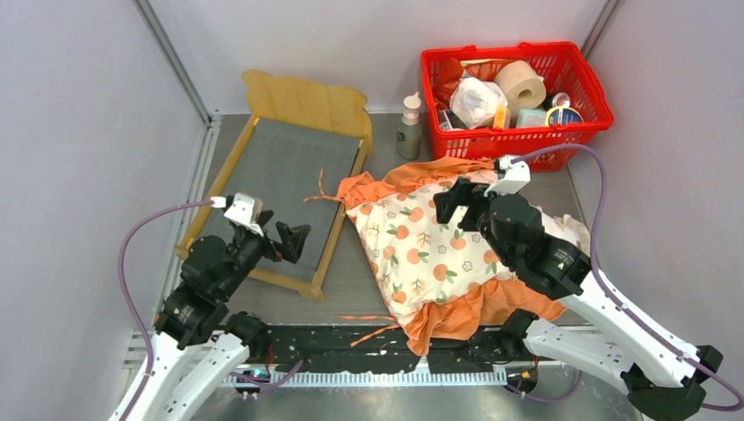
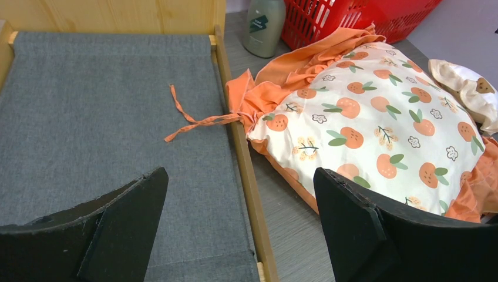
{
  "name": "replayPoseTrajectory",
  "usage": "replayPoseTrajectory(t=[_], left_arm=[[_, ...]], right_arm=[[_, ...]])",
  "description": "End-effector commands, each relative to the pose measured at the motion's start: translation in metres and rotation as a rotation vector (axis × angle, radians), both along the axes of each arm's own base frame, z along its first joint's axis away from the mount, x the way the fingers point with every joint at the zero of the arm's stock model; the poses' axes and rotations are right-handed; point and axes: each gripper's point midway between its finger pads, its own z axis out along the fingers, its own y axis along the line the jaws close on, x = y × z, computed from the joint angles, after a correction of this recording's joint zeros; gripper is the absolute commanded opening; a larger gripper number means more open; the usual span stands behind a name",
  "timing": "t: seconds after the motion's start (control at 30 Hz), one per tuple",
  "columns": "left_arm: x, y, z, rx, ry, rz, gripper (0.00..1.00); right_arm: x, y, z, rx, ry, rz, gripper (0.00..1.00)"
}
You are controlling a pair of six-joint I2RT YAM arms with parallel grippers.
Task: Set up the pet bed
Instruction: Pick up the mattress at the center of the board.
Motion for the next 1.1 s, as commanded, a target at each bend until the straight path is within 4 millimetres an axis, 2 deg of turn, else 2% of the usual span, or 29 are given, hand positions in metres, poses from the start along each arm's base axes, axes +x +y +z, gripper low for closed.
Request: replayPoseTrajectory(t=[0.0,0.17,0.3,0.47,0.57,0.67,0.87,0.93,0.97,1.0,1.03,1.07], left_arm=[[0.003,-0.004,0.009,-0.018,-0.032,-0.013,0.99],[0.005,-0.003,0.005,-0.012,-0.013,-0.002,0.99],[0.012,0.003,-0.003,0.001,0.030,0.056,0.99],[0.016,0.011,-0.024,0.039,0.171,0.127,0.99],[0.009,0.013,-0.049,0.111,0.316,0.130,0.99],[0.006,0.025,-0.065,0.140,0.411,0.211,0.99],[-0.001,0.047,-0.074,0.166,0.439,0.319,0.99],[-0.002,0.050,-0.072,0.162,0.420,0.325,0.99],[-0.003,0.051,-0.071,0.159,0.407,0.329,0.99],[-0.002,0.053,-0.071,0.157,0.395,0.334,0.99],[-0.002,0.054,-0.069,0.152,0.380,0.341,0.99],[-0.001,0.056,-0.068,0.147,0.368,0.352,0.99]], right_arm=[[0.000,-0.004,-0.001,0.070,0.004,-0.049,0.95],[0.002,-0.015,-0.014,0.092,0.030,-0.135,0.95],[0.001,-0.028,-0.041,0.142,0.123,-0.275,0.96],[0.006,-0.012,-0.074,-0.019,0.217,-0.212,1.00],[0.013,-0.004,-0.102,-0.109,0.281,-0.207,1.00],[0.020,0.005,-0.127,-0.174,0.344,-0.215,0.99],[0.026,0.026,-0.184,-0.274,0.493,-0.206,1.00],[0.027,0.030,-0.199,-0.290,0.522,-0.197,0.88],[0.026,0.030,-0.207,-0.309,0.534,-0.193,0.71],[0.027,0.030,-0.208,-0.314,0.534,-0.191,0.61],[0.028,0.030,-0.206,-0.327,0.528,-0.180,0.34],[0.029,0.031,-0.203,-0.335,0.519,-0.173,0.21]])
